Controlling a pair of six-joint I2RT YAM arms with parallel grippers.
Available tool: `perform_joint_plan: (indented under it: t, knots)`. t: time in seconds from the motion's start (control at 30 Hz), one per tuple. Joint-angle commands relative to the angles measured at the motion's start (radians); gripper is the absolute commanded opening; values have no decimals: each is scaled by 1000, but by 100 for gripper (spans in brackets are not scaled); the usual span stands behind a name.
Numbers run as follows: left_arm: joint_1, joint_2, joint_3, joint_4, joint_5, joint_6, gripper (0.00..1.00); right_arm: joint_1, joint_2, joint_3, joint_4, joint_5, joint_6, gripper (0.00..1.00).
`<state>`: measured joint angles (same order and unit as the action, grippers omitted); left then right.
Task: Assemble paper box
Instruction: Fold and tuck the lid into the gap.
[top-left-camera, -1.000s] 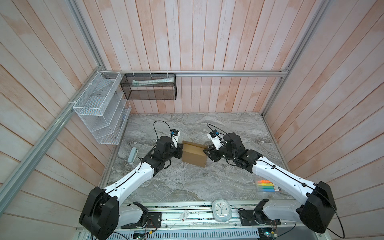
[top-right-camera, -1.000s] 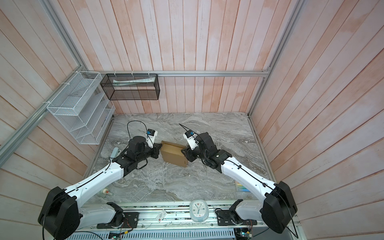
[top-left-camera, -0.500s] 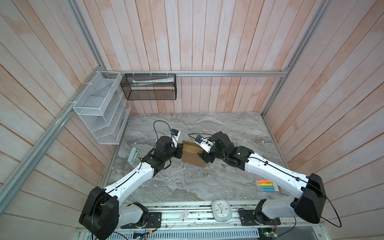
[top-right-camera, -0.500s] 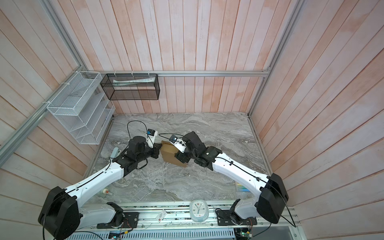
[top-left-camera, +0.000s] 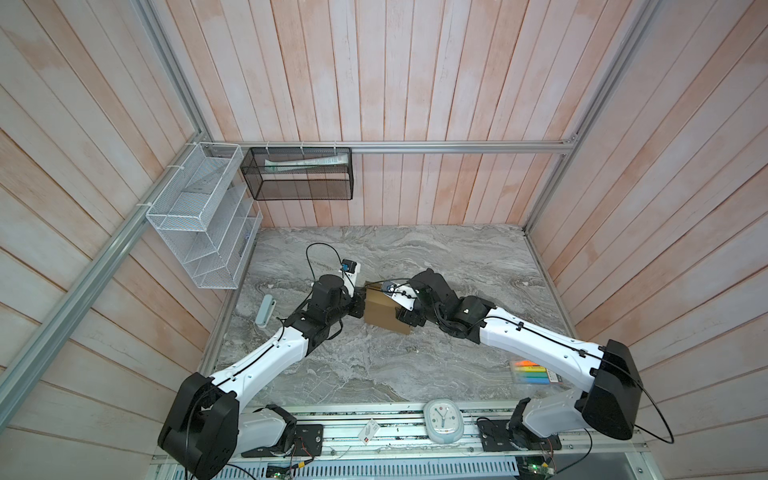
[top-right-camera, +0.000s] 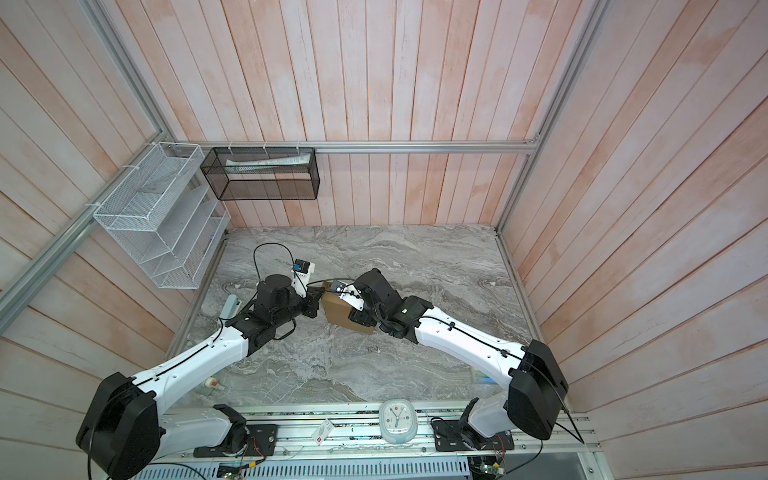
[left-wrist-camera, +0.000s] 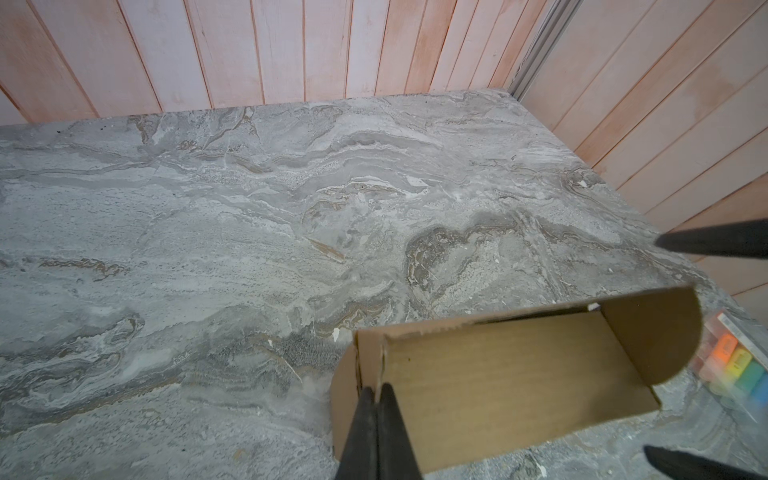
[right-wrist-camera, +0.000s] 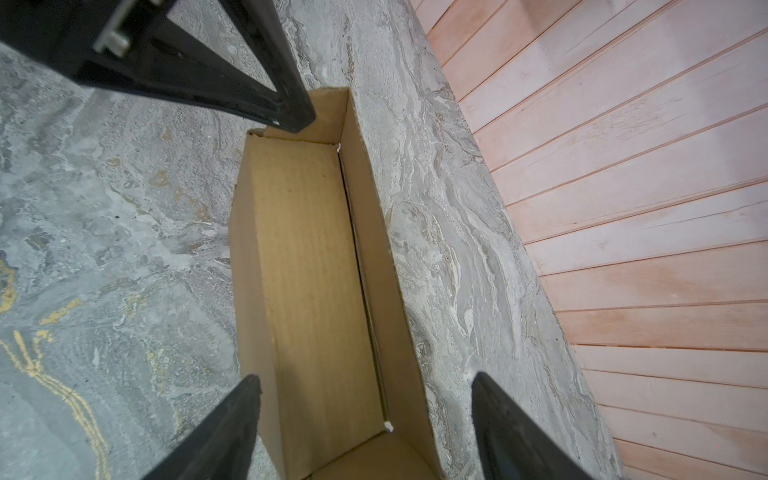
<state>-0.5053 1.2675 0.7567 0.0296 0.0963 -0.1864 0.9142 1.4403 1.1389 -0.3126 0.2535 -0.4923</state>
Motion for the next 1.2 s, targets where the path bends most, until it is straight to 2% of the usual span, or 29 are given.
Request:
perform_joint_plan:
  t: [0.0,0.27,0.47,1.17]
  knots:
    - [-6,13,-44,-79,-6,-13,0,9,23,34,6,35,-31,81]
    - [-6,11,-54,-66,-4,-15,0,9,55,50,9,6,-43,88]
    - [-6,9,-63,-59,-4,-22,0,9,85,64,4,-9,-52,89]
    - [-6,6,-69,-44,-10,-51,0,6,118,73,-4,-39,-42,75]
